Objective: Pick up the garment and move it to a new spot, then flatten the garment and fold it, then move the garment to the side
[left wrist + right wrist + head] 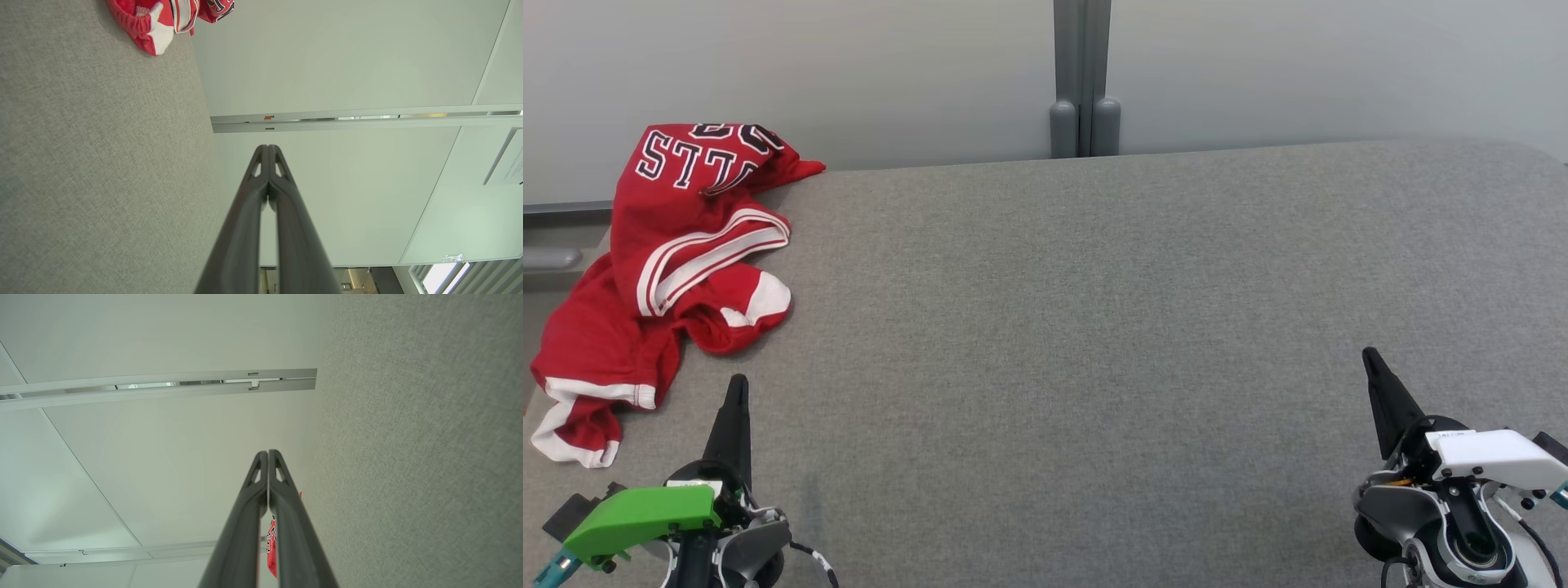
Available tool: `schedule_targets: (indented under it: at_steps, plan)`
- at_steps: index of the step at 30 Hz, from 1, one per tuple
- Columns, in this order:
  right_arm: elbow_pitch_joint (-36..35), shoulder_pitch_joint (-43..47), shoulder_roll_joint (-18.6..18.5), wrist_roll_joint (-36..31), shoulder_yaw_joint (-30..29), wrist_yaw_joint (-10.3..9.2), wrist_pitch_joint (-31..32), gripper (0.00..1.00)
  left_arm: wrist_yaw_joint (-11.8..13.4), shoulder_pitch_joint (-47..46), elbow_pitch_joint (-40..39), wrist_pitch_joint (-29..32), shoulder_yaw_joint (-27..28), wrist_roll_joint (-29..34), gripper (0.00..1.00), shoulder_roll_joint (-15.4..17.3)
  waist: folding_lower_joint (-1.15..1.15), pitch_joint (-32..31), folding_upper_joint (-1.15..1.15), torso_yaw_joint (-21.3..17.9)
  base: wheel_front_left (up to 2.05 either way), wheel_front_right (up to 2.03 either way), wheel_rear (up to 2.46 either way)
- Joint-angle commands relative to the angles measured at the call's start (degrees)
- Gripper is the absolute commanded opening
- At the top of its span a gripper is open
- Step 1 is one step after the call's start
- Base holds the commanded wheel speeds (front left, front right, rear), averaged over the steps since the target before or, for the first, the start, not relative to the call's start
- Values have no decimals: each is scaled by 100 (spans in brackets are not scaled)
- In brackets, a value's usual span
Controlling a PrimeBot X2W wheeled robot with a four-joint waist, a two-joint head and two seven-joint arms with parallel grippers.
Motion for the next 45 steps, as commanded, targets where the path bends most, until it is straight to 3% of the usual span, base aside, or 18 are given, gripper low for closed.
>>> schedule_targets:
  at_steps: [1, 21, 22, 38, 45]
  plan:
    - [-26, -32, -23, 39, -4, 2, 8, 0, -16, -63, -10, 11, 0, -16, 0, 9, 0, 0, 0, 0, 0, 0, 0]
    - [-26, -32, -23, 40, -4, 2, 8, 0, -16, -63, -10, 11, 0, -16, 0, 9, 0, 0, 0, 0, 0, 0, 0]
    - [1, 0, 0, 0, 1, 0, -1, 100, 0, 0, 0, -1, -1, 1, 100, 0, 0, 0, 0, 0, 0, 0, 0]
    - [135, 296, 38, -152, 215, 0, -348, 100, 51, 294, 17, -352, -326, 261, 100, -28, 0, -47, 0, 2, 0, 0, 0]
    - [-10, 337, 31, -965, 199, 0, -537, 100, 176, 349, -244, -540, -427, 975, 100, -23, 0, -66, 0, 6, 0, 0, 0]
